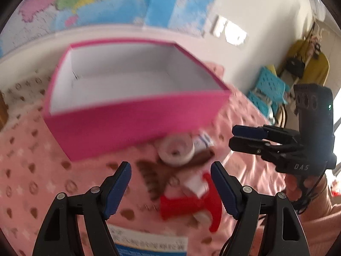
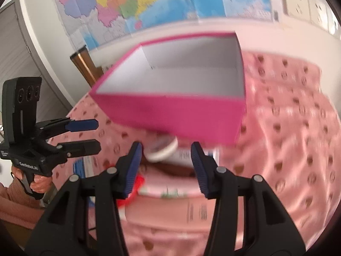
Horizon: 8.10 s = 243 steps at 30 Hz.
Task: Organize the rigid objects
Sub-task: 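Grasp the red corkscrew handle with the right gripper, then carry the red corkscrew with the right gripper into the magenta box and release, then reach the right gripper to the brown wooden back-scratcher and grasp its handle, then carry the back-scratcher with the right gripper into the magenta box and release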
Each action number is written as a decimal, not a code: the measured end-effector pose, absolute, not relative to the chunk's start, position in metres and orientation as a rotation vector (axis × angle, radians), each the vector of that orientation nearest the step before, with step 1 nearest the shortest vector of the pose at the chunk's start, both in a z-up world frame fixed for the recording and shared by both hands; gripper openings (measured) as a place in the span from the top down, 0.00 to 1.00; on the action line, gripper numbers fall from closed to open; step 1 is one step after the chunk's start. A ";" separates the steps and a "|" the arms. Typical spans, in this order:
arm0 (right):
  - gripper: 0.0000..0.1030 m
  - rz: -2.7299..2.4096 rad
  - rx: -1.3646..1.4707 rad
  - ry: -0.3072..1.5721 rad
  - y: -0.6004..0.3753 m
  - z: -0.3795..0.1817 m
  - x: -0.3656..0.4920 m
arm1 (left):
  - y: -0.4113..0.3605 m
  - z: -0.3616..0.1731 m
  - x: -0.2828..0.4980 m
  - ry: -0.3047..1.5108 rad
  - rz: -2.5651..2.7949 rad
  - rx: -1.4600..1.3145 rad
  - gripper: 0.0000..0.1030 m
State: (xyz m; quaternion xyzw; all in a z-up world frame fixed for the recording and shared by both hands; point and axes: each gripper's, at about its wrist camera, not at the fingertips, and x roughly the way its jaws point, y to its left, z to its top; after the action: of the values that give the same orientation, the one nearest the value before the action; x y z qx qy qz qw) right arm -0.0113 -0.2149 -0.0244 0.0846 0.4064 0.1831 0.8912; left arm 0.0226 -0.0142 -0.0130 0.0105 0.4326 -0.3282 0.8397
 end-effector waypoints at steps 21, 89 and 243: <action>0.58 0.490 0.256 0.924 -0.178 -0.058 -0.039 | -0.006 -0.062 0.000 1.061 -0.753 -0.051 0.26; 0.83 0.508 0.306 0.799 -0.239 0.008 0.142 | -0.085 0.009 0.162 0.955 -0.784 -0.035 0.42; 0.57 0.216 0.216 0.691 -0.256 0.013 0.106 | -0.090 -0.014 0.149 0.978 -0.633 0.131 0.52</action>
State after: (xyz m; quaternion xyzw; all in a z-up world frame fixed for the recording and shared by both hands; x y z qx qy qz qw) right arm 0.1061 -0.2556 0.0126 0.1052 0.3373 0.1056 0.9295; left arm 0.1489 -0.0902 -0.0136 0.0618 0.4615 -0.2987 0.8330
